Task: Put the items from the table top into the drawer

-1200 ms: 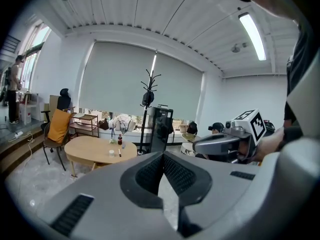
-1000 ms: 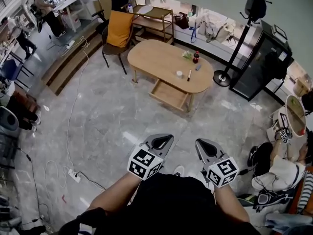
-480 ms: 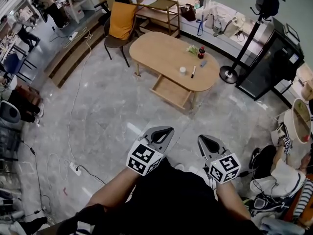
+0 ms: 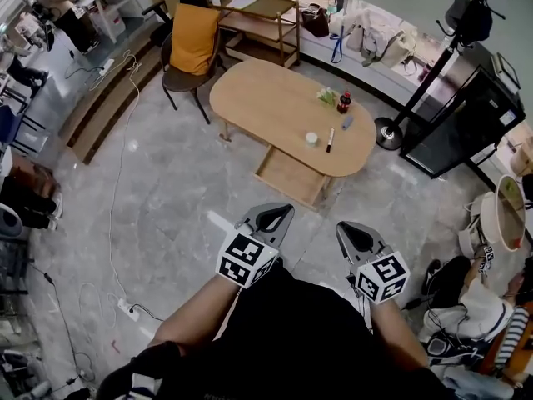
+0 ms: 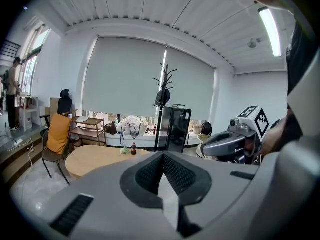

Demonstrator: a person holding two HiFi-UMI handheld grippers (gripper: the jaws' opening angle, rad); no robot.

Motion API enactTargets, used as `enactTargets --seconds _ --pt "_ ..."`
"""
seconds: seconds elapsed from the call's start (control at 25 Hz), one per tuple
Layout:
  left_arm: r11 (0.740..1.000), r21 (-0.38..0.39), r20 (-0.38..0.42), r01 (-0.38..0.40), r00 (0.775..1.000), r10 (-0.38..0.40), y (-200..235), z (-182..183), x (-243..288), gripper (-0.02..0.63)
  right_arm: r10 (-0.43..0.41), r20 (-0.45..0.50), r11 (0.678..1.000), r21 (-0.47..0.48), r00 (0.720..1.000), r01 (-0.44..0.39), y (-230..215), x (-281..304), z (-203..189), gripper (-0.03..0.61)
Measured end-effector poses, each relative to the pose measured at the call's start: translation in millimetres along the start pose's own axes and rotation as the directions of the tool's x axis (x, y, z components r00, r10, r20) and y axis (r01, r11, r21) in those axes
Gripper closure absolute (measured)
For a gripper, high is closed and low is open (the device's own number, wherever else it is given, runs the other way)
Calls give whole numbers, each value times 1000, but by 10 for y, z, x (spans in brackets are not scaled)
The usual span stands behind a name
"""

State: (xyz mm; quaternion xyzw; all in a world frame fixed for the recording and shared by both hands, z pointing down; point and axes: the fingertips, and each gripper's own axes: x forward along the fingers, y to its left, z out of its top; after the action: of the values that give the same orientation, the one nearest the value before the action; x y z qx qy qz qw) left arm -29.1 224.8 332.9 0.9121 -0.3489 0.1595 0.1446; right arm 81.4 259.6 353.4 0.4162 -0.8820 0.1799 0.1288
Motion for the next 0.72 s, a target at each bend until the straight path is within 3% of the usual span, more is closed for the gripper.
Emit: enactTargets --seconds 0.28,0.56,0.72 --pt "997 42 -13 68 998 -67 1128 308 339 612 -59 -29 998 -23 998 59 -261 1150 498 574" --pt "994 14 -60 109 992 -108 1749 228 585 612 -91 -132 996 -9 987 90 -522 1967 354 574" --pt "995 -10 -64 97 993 -98 1992 199 680 612 -89 -216 995 -53 972 80 -729 2328 158 574"
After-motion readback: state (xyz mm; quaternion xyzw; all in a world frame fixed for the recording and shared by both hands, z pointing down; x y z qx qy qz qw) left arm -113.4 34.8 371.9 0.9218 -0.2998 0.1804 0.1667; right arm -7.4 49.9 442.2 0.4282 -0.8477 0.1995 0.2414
